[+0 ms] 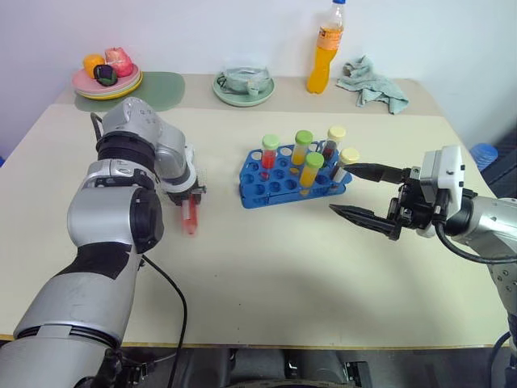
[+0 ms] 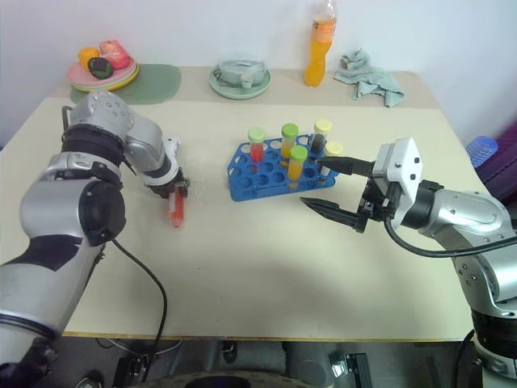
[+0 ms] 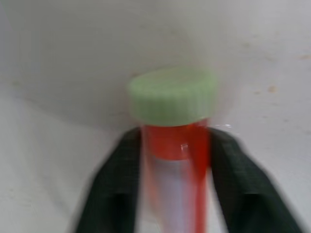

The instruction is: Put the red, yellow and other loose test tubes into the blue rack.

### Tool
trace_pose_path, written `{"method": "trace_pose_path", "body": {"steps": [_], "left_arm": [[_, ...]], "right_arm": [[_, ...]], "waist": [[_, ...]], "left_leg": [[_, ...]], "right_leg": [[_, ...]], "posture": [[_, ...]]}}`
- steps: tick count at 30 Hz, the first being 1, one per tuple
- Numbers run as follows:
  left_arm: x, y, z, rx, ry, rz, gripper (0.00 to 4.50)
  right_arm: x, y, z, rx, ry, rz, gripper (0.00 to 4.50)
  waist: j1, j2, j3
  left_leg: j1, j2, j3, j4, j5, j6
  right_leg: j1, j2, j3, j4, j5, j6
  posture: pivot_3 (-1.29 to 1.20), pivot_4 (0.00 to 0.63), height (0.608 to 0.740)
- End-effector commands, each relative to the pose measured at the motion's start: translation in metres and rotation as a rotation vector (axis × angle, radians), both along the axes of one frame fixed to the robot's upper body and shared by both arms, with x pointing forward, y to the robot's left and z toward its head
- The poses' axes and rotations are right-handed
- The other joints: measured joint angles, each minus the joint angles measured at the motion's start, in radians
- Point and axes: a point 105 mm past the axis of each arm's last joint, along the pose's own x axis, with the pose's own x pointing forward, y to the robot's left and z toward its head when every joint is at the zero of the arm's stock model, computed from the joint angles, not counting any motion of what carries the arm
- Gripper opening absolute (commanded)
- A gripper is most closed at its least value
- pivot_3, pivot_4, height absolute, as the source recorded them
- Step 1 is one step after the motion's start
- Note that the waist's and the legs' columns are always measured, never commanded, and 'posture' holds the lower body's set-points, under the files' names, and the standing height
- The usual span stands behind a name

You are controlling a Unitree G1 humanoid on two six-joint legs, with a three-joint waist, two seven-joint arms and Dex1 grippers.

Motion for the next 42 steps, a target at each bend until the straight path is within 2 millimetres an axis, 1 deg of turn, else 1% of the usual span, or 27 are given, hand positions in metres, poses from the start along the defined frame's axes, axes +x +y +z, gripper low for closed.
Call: {"method": "trace_pose_path", "body": {"steps": [1, 5, 6, 8, 9, 10, 12, 13, 14, 15, 16, 18, 20, 22, 24, 28, 30, 31, 33, 35, 37, 39, 40, 41, 42], "left_arm": [[-0.003, -0.004, -0.007, -0.033, 0.022, 0.001, 0.76], [-0.005, 0.001, -0.010, -0.063, 0.034, 0.023, 0.76], [-0.002, 0.001, -0.010, -0.076, -0.001, 0.023, 0.76], [0.000, -0.001, -0.010, -0.120, -0.052, 0.010, 0.76], [0.001, -0.001, -0.012, -0.152, -0.104, 0.002, 0.76], [0.001, -0.001, -0.009, -0.182, -0.206, -0.023, 0.76], [-0.011, -0.008, 0.003, -0.260, -0.401, -0.144, 0.76], [-0.022, -0.017, 0.013, -0.345, -0.486, -0.232, 0.76], [-0.032, -0.027, 0.022, -0.464, -0.551, -0.292, 0.76], [-0.041, -0.032, 0.038, -0.556, -0.652, -0.365, 0.76], [-0.050, -0.034, 0.047, -0.596, -0.710, -0.422, 0.76], [-0.058, -0.029, 0.047, -0.542, -0.755, -0.496, 0.76], [-0.060, -0.031, 0.050, -0.563, -0.801, -0.538, 0.76], [-0.064, -0.040, 0.067, -0.610, -0.926, -0.638, 0.76], [-0.068, -0.047, 0.076, -0.628, -1.022, -0.721, 0.76], [-0.063, -0.063, 0.096, -0.594, -1.301, -0.885, 0.76], [-0.056, -0.075, 0.097, -0.584, -1.377, -0.970, 0.76], [-0.053, -0.079, 0.097, -0.583, -1.395, -0.994, 0.76], [-0.039, -0.080, 0.100, -0.639, -1.456, -0.995, 0.76], [-0.029, -0.091, 0.097, -0.672, -1.490, -1.022, 0.76], [-0.023, -0.101, 0.092, -0.688, -1.505, -1.051, 0.76], [-0.016, -0.111, 0.088, -0.712, -1.506, -1.054, 0.76], [-0.012, -0.116, 0.083, -0.689, -1.499, -1.064, 0.76], [-0.010, -0.120, 0.079, -0.666, -1.500, -1.085, 0.76], [-0.011, -0.125, 0.078, -0.692, -1.501, -1.089, 0.76]], "right_arm": [[-0.005, -0.001, 0.012, -0.016, -0.056, 0.005, 3.70], [-0.002, 0.000, 0.011, -0.019, -0.052, 0.011, 3.70], [-0.002, 0.001, 0.011, -0.020, -0.051, 0.014, 3.70], [-0.001, 0.001, 0.011, -0.019, -0.050, 0.019, 3.70], [0.000, 0.002, 0.010, -0.019, -0.049, 0.021, 3.70], [0.001, 0.002, 0.010, -0.019, -0.049, 0.024, 3.70], [0.002, 0.002, 0.010, -0.019, -0.049, 0.026, 3.70], [0.002, 0.001, 0.011, -0.018, -0.049, 0.027, 3.70], [0.003, 0.001, 0.011, -0.018, -0.049, 0.028, 3.70], [0.003, 0.001, 0.011, -0.018, -0.050, 0.029, 3.70], [0.003, 0.001, 0.011, -0.018, -0.050, 0.029, 3.70], [0.004, 0.001, 0.011, -0.017, -0.051, 0.028, 3.70], [0.003, 0.000, 0.011, -0.016, -0.050, 0.024, 3.70], [0.002, -0.001, 0.010, -0.005, -0.043, 0.005, 3.70], [0.001, -0.002, 0.009, 0.001, -0.037, -0.010, 3.70], [-0.003, -0.009, -0.007, 0.004, 0.010, -0.112, 3.70], [-0.007, -0.014, -0.018, 0.014, 0.054, -0.174, 3.70], [-0.009, -0.015, -0.021, 0.018, 0.068, -0.192, 3.70], [-0.012, -0.019, -0.029, 0.022, 0.098, -0.244, 3.70], [-0.015, -0.026, -0.039, 0.035, 0.133, -0.334, 3.70], [-0.020, -0.030, -0.045, 0.042, 0.146, -0.389, 3.70], [-0.025, -0.032, -0.048, 0.047, 0.145, -0.418, 3.70], [-0.028, -0.033, -0.050, 0.038, 0.138, -0.429, 3.70], [-0.031, -0.033, -0.052, 0.030, 0.132, -0.435, 3.70], [-0.034, -0.033, -0.053, 0.028, 0.131, -0.444, 3.70]], "waist": [[0.000, 0.000, 0.000], [-0.003, 0.001, 0.000], [-0.003, 0.002, -0.001], [-0.001, 0.008, -0.005], [0.001, 0.012, -0.007], [-0.001, 0.016, -0.009], [-0.005, 0.016, -0.009], [-0.008, 0.015, -0.009], [-0.008, 0.015, -0.008], [-0.003, 0.015, -0.008], [0.001, 0.015, -0.008], [-0.004, 0.014, -0.008], [-0.006, 0.015, -0.008], [-0.004, 0.015, -0.008], [-0.003, 0.015, -0.008], [-0.001, 0.015, -0.008], [0.000, 0.015, -0.008], [0.000, 0.015, -0.008], [0.000, 0.015, -0.008], [-0.005, 0.014, -0.008], [-0.002, 0.014, -0.008], [-0.003, 0.014, -0.008], [-0.003, 0.014, -0.008], [-0.003, 0.014, -0.008], [-0.002, 0.014, -0.008]], "left_leg": [[0.000, 0.000, 0.000, 0.000, 0.000, 0.000], [0.000, 0.000, 0.000, 0.000, 0.000, 0.000], [0.000, 0.000, 0.000, 0.000, 0.000, 0.000], [0.002, 0.000, 0.000, -0.001, 0.000, -0.001], [0.002, 0.000, 0.000, -0.001, 0.000, -0.001], [0.004, 0.000, 0.000, -0.001, 0.000, -0.001], [0.014, 0.000, 0.001, -0.004, -0.002, -0.002], [0.018, 0.000, 0.001, -0.005, -0.003, -0.002], [0.017, 0.001, 0.001, -0.005, -0.003, -0.002], [0.016, 0.001, 0.001, -0.005, -0.003, -0.003], [0.016, 0.000, 0.001, -0.005, -0.003, -0.003], [0.013, -0.001, 0.001, -0.004, -0.003, -0.003], [0.013, -0.001, 0.002, -0.005, -0.004, -0.001], [0.013, -0.001, 0.002, -0.007, -0.005, 0.000], [0.013, -0.001, 0.002, -0.009, -0.005, 0.001], [0.012, -0.001, 0.004, -0.016, -0.004, 0.004], [0.012, -0.001, 0.005, -0.017, -0.004, 0.005], [0.011, -0.001, 0.005, -0.017, -0.004, 0.006], [0.011, -0.001, 0.005, -0.016, -0.004, 0.006], [0.011, -0.001, 0.005, -0.014, -0.004, 0.007], [0.011, -0.001, 0.005, -0.014, -0.004, 0.007], [0.010, -0.001, 0.005, -0.012, -0.004, 0.009], [0.010, 0.000, 0.005, -0.011, -0.005, 0.009], [0.009, 0.000, 0.005, -0.009, -0.005, 0.010], [0.008, 0.000, 0.005, -0.007, -0.006, 0.011]], "right_leg": [[0.000, 0.000, 0.000, 0.000, 0.000, 0.000], [0.000, 0.000, 0.000, 0.000, 0.000, 0.000], [0.000, 0.000, 0.000, 0.000, 0.000, 0.000], [0.001, 0.000, 0.001, 0.000, 0.000, 0.000], [0.002, -0.001, 0.001, 0.001, 0.000, 0.000], [0.003, -0.001, 0.001, 0.001, 0.000, 0.000], [0.011, -0.006, 0.003, 0.001, 0.000, 0.000], [0.014, -0.006, 0.004, 0.000, 0.000, -0.001], [0.013, -0.006, 0.005, 0.001, 0.000, -0.001], [0.012, -0.006, 0.005, 0.001, 0.000, -0.002], [0.012, -0.007, 0.005, 0.000, -0.001, -0.003], [0.011, -0.008, 0.004, -0.002, -0.002, -0.006], [0.012, -0.008, 0.004, -0.004, -0.004, -0.010], [0.011, -0.008, 0.004, -0.006, -0.004, -0.010], [0.012, -0.008, 0.004, -0.009, -0.004, -0.011], [0.012, -0.009, 0.004, -0.018, -0.003, -0.013], [0.012, -0.009, 0.004, -0.019, -0.003, -0.012], [0.011, -0.008, 0.004, -0.020, -0.003, -0.012], [0.011, -0.008, 0.004, -0.020, -0.003, -0.012], [0.011, -0.008, 0.004, -0.018, -0.003, -0.012], [0.012, -0.008, 0.004, -0.017, -0.003, -0.012], [0.012, -0.007, 0.004, -0.017, -0.003, -0.012], [0.012, -0.006, 0.004, -0.017, -0.003, -0.012], [0.011, -0.006, 0.003, -0.017, -0.003, -0.011], [0.011, -0.005, 0.003, -0.016, -0.003, -0.011]], "posture": [[0.00, 0.150, 0.740], [0.00, 0.150, 0.740], [0.00, 0.150, 0.740], [0.00, 0.150, 0.740], [0.00, 0.150, 0.740], [0.00, 0.150, 0.740], [0.00, 0.150, 0.740], [0.00, 0.150, 0.740], [0.00, 0.150, 0.740], [0.00, 0.150, 0.740], [0.00, 0.150, 0.740], [0.00, 0.150, 0.740], [0.00, 0.150, 0.740], [0.00, 0.150, 0.740], [0.00, 0.150, 0.740], [0.00, 0.150, 0.740], [0.00, 0.150, 0.740], [0.00, 0.150, 0.740], [0.00, 0.150, 0.740], [0.00, 0.150, 0.740], [0.00, 0.150, 0.740], [0.00, 0.150, 0.740], [0.00, 0.150, 0.740], [0.00, 0.150, 0.740], [0.00, 0.150, 0.740]]}}
